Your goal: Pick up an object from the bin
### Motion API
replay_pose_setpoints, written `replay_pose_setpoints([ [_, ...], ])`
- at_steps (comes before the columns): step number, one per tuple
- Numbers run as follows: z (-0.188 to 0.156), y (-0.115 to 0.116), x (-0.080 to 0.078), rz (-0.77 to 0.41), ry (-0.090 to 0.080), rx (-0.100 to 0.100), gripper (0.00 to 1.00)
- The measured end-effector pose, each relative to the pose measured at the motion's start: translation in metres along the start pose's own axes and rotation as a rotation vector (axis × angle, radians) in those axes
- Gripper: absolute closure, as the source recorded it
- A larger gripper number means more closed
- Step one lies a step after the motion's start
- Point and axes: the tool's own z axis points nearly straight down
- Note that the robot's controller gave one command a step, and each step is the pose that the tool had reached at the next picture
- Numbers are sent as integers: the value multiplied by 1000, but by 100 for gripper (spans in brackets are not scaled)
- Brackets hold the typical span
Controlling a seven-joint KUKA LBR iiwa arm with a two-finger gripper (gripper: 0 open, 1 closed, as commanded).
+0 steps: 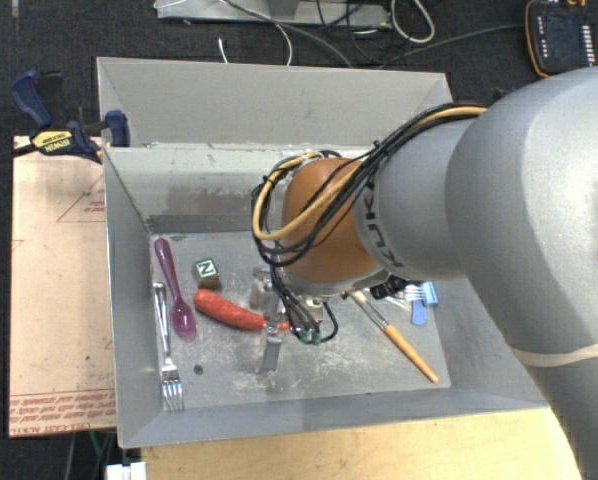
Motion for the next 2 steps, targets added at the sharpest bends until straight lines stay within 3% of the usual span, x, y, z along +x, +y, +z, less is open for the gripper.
replay_pose_setpoints([
  [1, 0, 19, 16, 394, -19, -8, 0],
  [2, -2, 3, 1, 35, -10, -3, 100],
])
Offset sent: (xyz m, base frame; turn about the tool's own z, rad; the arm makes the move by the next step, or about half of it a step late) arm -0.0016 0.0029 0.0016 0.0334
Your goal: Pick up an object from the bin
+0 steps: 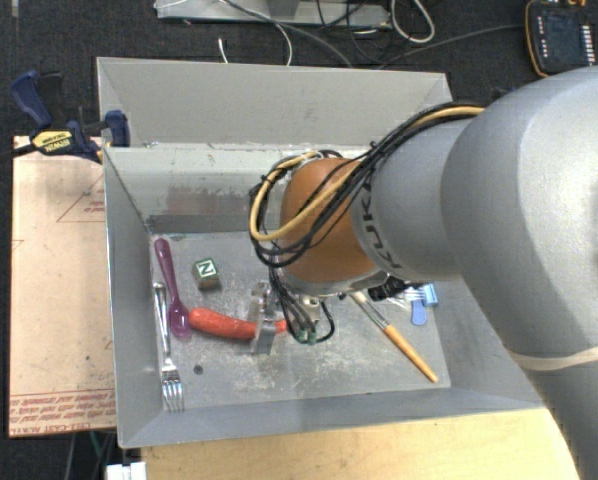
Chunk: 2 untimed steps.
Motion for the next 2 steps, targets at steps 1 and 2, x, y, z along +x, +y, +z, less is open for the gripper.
replay_pose_setpoints([
  [1, 0, 0, 0, 0, 0, 0, 100],
  [2, -6, 0, 0, 1, 1, 0, 100],
])
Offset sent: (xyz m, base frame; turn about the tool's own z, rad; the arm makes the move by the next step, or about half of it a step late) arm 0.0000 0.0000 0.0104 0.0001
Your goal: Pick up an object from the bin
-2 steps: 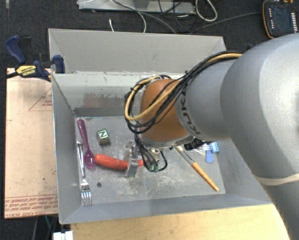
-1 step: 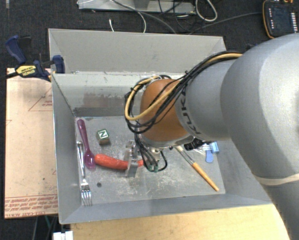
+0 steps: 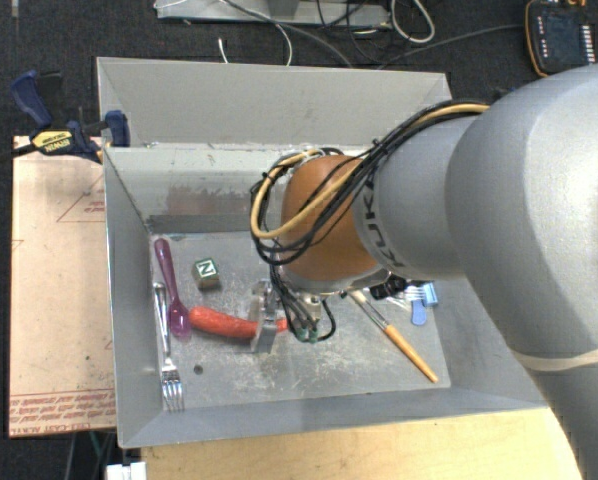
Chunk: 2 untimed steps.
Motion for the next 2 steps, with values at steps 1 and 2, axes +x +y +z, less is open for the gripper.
replay_pose_setpoints([
  [1, -35, -1, 2, 0, 9, 3, 100],
  [2, -80, 0, 0, -1, -2, -1, 100],
])
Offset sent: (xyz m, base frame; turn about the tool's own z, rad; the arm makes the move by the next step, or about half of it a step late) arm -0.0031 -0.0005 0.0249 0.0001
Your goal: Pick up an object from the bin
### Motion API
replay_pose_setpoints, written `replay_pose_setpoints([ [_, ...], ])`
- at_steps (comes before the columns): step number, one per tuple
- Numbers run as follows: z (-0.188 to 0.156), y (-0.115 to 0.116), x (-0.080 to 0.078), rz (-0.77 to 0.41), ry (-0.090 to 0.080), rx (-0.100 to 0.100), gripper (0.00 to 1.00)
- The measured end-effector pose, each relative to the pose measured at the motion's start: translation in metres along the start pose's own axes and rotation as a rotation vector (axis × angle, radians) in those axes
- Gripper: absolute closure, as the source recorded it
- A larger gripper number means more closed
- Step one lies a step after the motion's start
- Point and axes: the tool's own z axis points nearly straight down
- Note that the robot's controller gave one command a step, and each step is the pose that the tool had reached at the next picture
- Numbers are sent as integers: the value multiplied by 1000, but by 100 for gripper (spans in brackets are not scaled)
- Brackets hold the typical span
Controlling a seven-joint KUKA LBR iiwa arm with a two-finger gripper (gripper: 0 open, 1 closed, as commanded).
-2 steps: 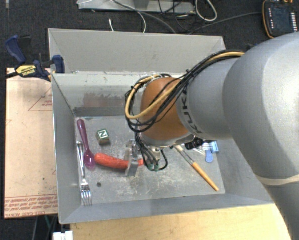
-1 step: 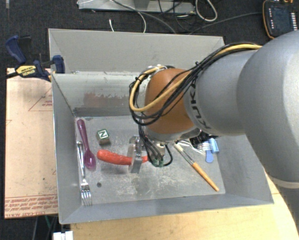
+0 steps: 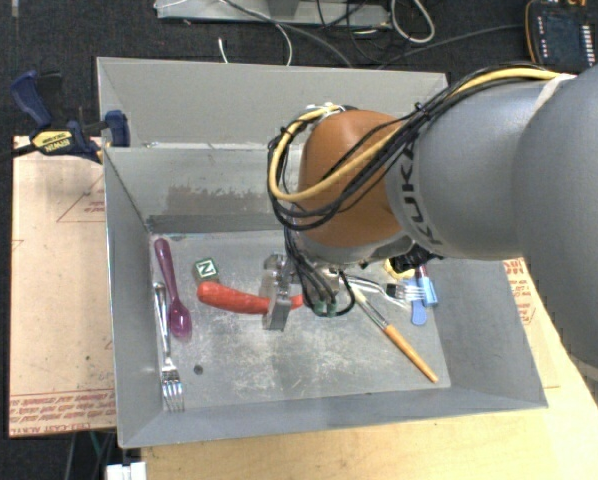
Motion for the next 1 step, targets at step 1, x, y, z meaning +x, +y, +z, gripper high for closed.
replay_pose_setpoints([
  [1, -13, 0, 0, 0, 0, -1, 100],
])
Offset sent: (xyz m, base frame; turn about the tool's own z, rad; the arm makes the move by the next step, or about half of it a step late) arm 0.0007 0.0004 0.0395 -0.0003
